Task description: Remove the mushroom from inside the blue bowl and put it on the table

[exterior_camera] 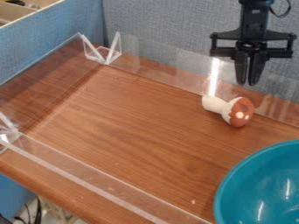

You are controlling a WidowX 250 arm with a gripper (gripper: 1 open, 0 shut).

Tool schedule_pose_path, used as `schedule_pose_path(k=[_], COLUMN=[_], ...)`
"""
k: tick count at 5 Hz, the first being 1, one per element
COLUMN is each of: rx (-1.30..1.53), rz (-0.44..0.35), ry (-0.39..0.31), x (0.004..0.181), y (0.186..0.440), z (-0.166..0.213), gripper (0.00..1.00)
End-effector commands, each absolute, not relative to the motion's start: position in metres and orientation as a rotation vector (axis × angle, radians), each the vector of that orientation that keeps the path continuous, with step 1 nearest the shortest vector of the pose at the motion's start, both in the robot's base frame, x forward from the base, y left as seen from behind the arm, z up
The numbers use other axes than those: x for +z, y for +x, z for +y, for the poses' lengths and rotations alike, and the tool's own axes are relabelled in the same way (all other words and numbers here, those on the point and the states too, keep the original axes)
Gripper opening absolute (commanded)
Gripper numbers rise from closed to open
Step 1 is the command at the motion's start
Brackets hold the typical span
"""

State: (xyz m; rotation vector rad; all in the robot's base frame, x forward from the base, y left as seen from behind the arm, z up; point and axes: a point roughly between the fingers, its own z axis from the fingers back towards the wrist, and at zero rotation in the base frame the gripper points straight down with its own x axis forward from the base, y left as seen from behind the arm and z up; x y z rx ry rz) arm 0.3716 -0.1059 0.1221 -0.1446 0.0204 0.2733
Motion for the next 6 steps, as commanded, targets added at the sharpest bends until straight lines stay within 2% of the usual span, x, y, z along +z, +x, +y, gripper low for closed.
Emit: schedule_pose_path(k=[1,3,4,5,6], rx=[0.296,0.389,0.458,0.522,0.57], rz=[-0.05,-0.034,-0.02,-0.021,-0.02], ry=[-0.163,-0.143,-0.132,-0.128,-0.124], x=[0.141,0.11,0.098,0.094,0.081], y=[0.375,0.382,0.387,0.391,0.398], z=[-0.109,-0.117,-0.114,-0.11,-0.095], gripper=[1.0,1.0,1.0,1.0,1.0])
